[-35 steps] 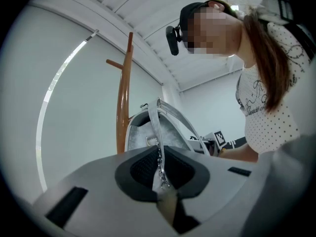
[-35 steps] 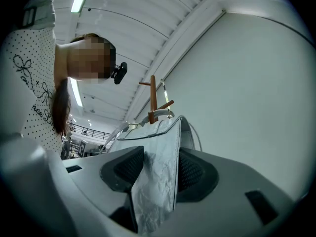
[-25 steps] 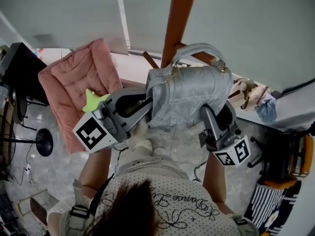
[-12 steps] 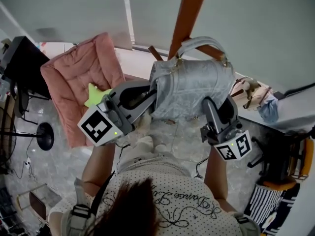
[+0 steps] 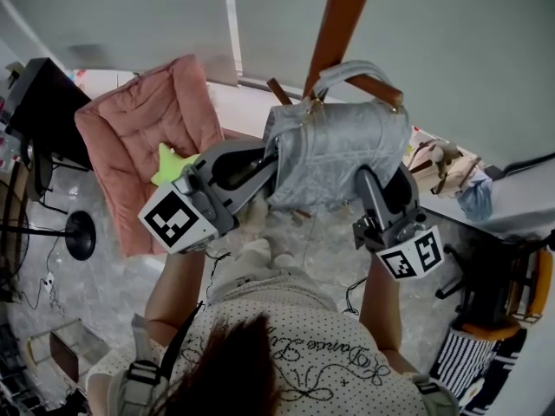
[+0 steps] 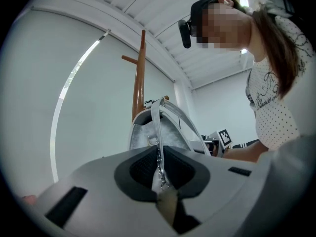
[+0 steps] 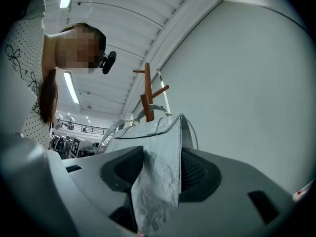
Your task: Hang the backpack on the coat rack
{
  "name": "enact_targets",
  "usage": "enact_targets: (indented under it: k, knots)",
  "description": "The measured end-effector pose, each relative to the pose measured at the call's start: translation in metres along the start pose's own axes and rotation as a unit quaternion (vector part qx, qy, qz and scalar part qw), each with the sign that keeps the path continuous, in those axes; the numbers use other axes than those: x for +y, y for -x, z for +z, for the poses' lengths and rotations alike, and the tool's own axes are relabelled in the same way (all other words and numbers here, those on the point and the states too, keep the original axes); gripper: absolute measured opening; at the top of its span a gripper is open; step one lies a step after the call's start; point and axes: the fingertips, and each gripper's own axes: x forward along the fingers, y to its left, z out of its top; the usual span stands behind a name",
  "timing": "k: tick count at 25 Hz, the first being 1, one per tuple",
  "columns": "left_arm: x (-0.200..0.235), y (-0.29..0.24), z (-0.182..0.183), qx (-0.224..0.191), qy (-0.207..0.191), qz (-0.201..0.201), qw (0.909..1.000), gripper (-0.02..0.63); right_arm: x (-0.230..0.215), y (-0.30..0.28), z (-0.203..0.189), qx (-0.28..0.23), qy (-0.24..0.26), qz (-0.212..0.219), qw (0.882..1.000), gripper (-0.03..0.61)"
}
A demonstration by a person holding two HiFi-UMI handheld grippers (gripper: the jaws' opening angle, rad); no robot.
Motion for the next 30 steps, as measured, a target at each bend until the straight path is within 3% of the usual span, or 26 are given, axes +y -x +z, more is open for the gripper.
enact_targets:
  k: [11,19,26,30]
  knots:
    - [-0.004,-0.003,0.005,-0.025,0.008,-0.015,0.9995,0.04,-0.003,0.003,-0.003,0.0,-0.007,0.006,1.0,0.21]
    - [-0.004,-0.002,0.005,-0.019,0.016,-0.005,0.9997,0.051,-0.004,0.005,0.0,0.012,0.001,0.005,1.0,0.218]
    - [0.003,0.008,0.006,-0.029,0.023,0.013,0.9992,0.1,-0.004,0.002,0.001,0.025,0.017,0.002,1.0,0.275]
    - [0.007,0.017,0.007,-0.043,0.046,0.025,0.9977,0.11,-0.001,0.004,-0.001,0.036,0.023,0.01,0.999,0.299]
